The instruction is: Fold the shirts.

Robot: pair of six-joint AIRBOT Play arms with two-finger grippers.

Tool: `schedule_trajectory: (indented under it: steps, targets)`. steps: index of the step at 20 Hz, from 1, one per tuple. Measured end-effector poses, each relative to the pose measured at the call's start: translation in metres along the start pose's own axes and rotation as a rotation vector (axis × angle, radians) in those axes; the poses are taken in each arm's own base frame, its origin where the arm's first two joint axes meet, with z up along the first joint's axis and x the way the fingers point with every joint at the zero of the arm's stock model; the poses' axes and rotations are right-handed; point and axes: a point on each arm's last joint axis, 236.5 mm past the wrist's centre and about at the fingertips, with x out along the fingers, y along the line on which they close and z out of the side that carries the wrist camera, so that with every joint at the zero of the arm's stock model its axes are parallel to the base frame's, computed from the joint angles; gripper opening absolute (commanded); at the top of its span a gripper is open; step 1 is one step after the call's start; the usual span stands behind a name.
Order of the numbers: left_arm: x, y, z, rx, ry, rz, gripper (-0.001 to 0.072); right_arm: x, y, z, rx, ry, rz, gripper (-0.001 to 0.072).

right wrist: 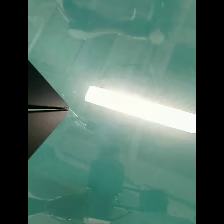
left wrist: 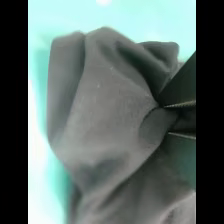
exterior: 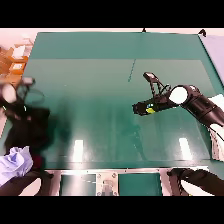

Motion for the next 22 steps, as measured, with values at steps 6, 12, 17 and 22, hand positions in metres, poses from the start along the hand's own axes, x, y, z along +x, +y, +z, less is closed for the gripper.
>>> schedule_trajectory:
  steps: [6,12,17,22]
  targets:
    - [-0.114,-0.128,0.097,0.120,-0.394,-0.426,0.0030,0.000,0.000,0.000,0.000,0.000,0.000,0.0014]
    - [-0.092,-0.264,0.106,0.267,-0.339,-0.673,0.0675,0.000,0.001,-0.005,0.002,0.024,0.003,0.0013]
    - [-0.059,-0.293,0.097,0.256,-0.203,-0.737,0.0675,-0.023,-0.027,0.003,0.043,0.044,-0.049,0.0053]
    - [-0.060,-0.231,0.111,0.159,-0.148,-0.714,0.0674,-0.057,-0.084,0.025,0.166,-0.014,-0.125,0.0051]
